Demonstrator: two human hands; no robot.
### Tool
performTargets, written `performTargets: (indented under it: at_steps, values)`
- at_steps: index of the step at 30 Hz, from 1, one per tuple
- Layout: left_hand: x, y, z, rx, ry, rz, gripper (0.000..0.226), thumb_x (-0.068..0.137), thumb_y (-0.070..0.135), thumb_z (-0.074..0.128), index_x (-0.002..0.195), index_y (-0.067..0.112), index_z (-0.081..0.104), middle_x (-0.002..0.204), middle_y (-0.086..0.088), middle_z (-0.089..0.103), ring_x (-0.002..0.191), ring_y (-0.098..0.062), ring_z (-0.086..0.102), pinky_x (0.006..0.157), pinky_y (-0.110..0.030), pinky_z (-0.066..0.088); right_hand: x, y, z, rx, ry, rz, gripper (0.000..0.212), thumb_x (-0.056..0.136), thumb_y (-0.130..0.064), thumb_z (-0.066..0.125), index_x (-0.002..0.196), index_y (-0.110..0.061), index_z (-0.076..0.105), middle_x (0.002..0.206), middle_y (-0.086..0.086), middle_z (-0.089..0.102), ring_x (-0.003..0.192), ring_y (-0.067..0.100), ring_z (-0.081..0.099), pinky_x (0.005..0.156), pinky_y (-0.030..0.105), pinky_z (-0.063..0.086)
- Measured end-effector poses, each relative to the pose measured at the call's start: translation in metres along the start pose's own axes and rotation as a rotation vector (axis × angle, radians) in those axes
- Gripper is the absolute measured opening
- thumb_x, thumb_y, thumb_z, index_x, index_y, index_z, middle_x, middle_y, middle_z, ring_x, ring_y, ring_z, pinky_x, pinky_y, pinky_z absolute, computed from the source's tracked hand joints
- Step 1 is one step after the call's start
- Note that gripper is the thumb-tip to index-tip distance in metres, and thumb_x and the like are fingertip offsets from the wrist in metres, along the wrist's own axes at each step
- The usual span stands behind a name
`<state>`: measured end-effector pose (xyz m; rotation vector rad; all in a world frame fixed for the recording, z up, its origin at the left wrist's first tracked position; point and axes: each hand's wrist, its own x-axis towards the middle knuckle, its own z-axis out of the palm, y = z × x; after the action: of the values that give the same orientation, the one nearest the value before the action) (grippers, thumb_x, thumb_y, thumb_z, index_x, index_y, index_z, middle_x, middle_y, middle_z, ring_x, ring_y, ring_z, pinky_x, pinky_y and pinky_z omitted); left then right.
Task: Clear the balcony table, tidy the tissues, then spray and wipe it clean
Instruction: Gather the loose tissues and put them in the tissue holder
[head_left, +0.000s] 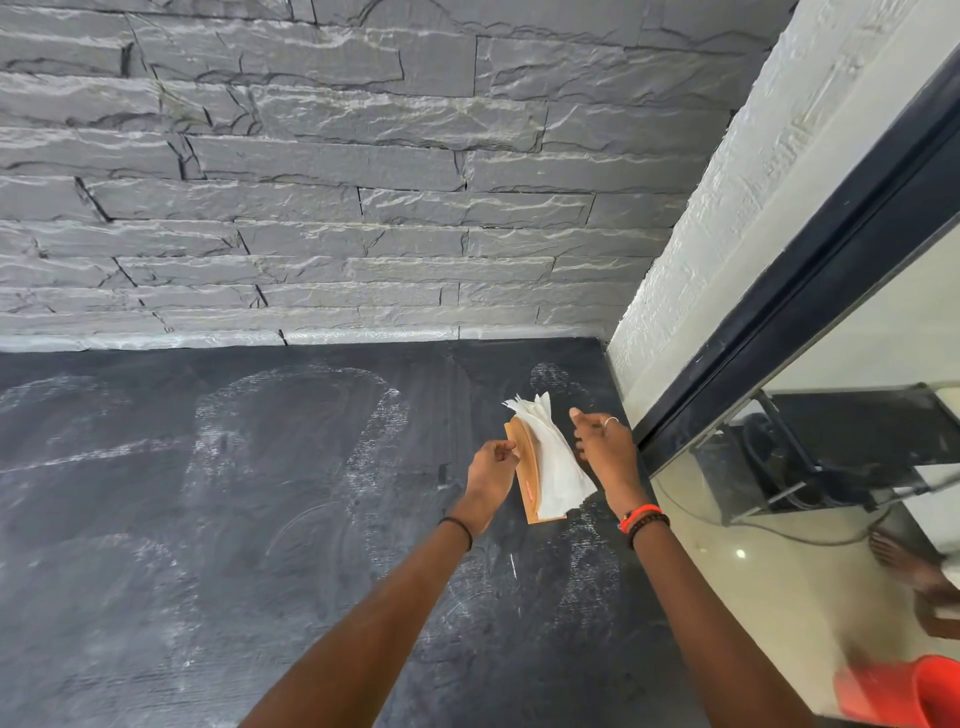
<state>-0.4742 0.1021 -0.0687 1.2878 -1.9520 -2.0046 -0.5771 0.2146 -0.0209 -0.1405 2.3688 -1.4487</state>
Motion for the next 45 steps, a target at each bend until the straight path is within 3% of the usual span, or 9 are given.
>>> performTargets:
  at_steps: [4, 6, 11, 19, 26, 31, 39, 45]
  values:
    - [-0.001, 0.0, 0.001, -0.008, -0.005, 0.016, 0.028, 0.095, 0.015, 0.053, 0.123, 0.01, 0.057, 0.123, -0.005, 0.06, 0.115, -0.02, 0.056, 0.098, -0.035, 0.047, 0.006, 0.018, -0.005, 0.111, -0.092, 0.156, 0.017, 0.093, -0.007, 0.05, 0.096, -0.005, 0.067, 0.099, 0.014, 0.069, 0.085, 0.022, 0.065, 0.085, 0.04, 0.054]
    - [-0.002, -0.001, 0.004, -0.012, -0.018, 0.022, 0.03, 0.094, 0.016, 0.055, 0.124, 0.01, 0.057, 0.123, -0.006, 0.061, 0.114, -0.022, 0.058, 0.095, -0.034, 0.048, 0.006, 0.025, -0.005, 0.104, -0.193, 0.189, 0.019, 0.094, -0.007, 0.051, 0.099, -0.005, 0.069, 0.1, 0.011, 0.07, 0.09, 0.023, 0.065, 0.087, 0.04, 0.053]
    - [-0.003, -0.001, 0.009, -0.008, -0.032, 0.043, 0.034, 0.094, 0.012, 0.056, 0.127, 0.007, 0.057, 0.124, -0.009, 0.063, 0.116, -0.027, 0.058, 0.098, -0.039, 0.047, -0.007, 0.02, -0.003, 0.258, -0.293, 0.238, 0.015, 0.095, -0.007, 0.052, 0.099, -0.009, 0.067, 0.085, 0.001, 0.071, 0.075, 0.014, 0.064, 0.068, 0.027, 0.053]
    - [-0.011, -0.003, 0.007, -0.121, -0.052, 0.016, 0.032, 0.095, 0.004, 0.051, 0.126, 0.008, 0.06, 0.112, 0.001, 0.065, 0.116, -0.022, 0.059, 0.105, -0.043, 0.045, -0.019, 0.017, 0.002, 0.298, -0.292, 0.193, 0.016, 0.093, -0.005, 0.054, 0.1, -0.01, 0.067, 0.093, 0.006, 0.07, 0.081, 0.018, 0.064, 0.077, 0.032, 0.052]
    - [-0.036, -0.002, -0.025, -0.224, -0.026, 0.062, 0.037, 0.096, 0.005, 0.05, 0.133, 0.004, 0.053, 0.129, -0.006, 0.06, 0.117, -0.017, 0.057, 0.104, -0.036, 0.045, -0.038, 0.002, 0.02, 0.26, -0.308, 0.132, 0.016, 0.092, -0.007, 0.056, 0.098, -0.015, 0.068, 0.095, 0.002, 0.071, 0.088, 0.018, 0.066, 0.083, 0.035, 0.053]
    - [-0.061, -0.008, -0.068, -0.303, 0.078, 0.1, 0.033, 0.096, 0.004, 0.051, 0.129, 0.003, 0.057, 0.117, -0.005, 0.064, 0.108, -0.016, 0.059, 0.1, -0.035, 0.048, -0.068, -0.02, 0.054, 0.23, -0.373, 0.073, 0.02, 0.092, -0.008, 0.056, 0.089, -0.023, 0.069, 0.096, 0.0, 0.071, 0.09, 0.018, 0.066, 0.087, 0.035, 0.052]
    - [-0.114, -0.032, -0.154, -0.419, 0.265, 0.107, 0.035, 0.098, 0.01, 0.05, 0.132, 0.004, 0.054, 0.132, -0.01, 0.059, 0.123, -0.022, 0.056, 0.106, -0.04, 0.043, -0.131, -0.05, 0.126, 0.216, -0.564, -0.025, 0.019, 0.091, -0.008, 0.057, 0.089, -0.022, 0.071, 0.091, -0.001, 0.074, 0.087, 0.017, 0.067, 0.084, 0.036, 0.052]
    - [-0.179, -0.056, -0.227, -0.486, 0.462, 0.165, 0.033, 0.099, 0.008, 0.048, 0.13, 0.001, 0.055, 0.122, -0.005, 0.062, 0.106, -0.012, 0.057, 0.087, -0.013, 0.049, -0.2, -0.073, 0.193, 0.21, -0.735, -0.072, 0.015, 0.09, -0.004, 0.057, 0.095, -0.012, 0.07, 0.088, 0.003, 0.071, 0.08, 0.016, 0.063, 0.077, 0.033, 0.05]
